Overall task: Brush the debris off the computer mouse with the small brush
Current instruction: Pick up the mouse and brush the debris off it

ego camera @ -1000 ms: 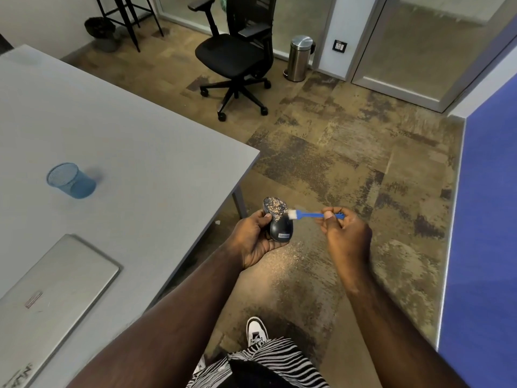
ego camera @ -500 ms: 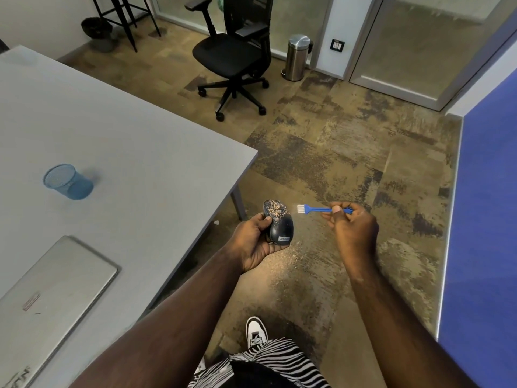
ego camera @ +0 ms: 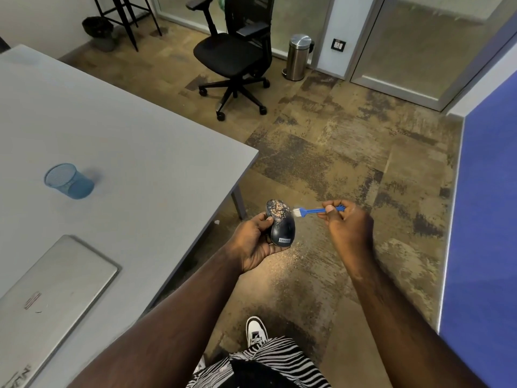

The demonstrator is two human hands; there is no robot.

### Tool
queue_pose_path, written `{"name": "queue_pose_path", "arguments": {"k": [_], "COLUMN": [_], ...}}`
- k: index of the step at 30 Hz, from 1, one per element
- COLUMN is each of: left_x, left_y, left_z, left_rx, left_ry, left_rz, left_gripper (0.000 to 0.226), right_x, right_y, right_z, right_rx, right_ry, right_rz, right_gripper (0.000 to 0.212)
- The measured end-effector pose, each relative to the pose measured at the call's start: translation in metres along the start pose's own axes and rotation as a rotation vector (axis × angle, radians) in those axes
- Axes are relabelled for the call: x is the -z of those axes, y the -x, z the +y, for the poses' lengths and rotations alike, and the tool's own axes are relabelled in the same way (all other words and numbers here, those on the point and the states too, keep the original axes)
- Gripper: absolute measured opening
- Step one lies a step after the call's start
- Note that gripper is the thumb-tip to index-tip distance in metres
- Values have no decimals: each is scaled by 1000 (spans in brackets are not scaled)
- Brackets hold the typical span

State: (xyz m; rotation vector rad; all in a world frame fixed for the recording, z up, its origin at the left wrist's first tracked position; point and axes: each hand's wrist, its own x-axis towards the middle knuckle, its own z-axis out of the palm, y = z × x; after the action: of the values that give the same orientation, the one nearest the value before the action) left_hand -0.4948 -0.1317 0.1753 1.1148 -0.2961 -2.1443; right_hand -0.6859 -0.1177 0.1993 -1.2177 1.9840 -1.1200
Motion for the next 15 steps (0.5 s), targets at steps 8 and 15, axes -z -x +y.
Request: {"name": "queue_pose_path", "arguments": {"k": [8, 15], "left_x": [1, 0], "left_y": [-2, -2], "left_z": [-2, -5], "left_rx": [9, 8], "left_ry": [-6, -22], "left_rz": [-5, -30], "left_gripper": [39, 38], "right_x": [3, 2], "right_y": [-1, -6], "right_z": [3, 7], "right_rx": [28, 53], "right_ry": [42, 42], "right_rz": [7, -40], "right_gripper": [28, 14]}}
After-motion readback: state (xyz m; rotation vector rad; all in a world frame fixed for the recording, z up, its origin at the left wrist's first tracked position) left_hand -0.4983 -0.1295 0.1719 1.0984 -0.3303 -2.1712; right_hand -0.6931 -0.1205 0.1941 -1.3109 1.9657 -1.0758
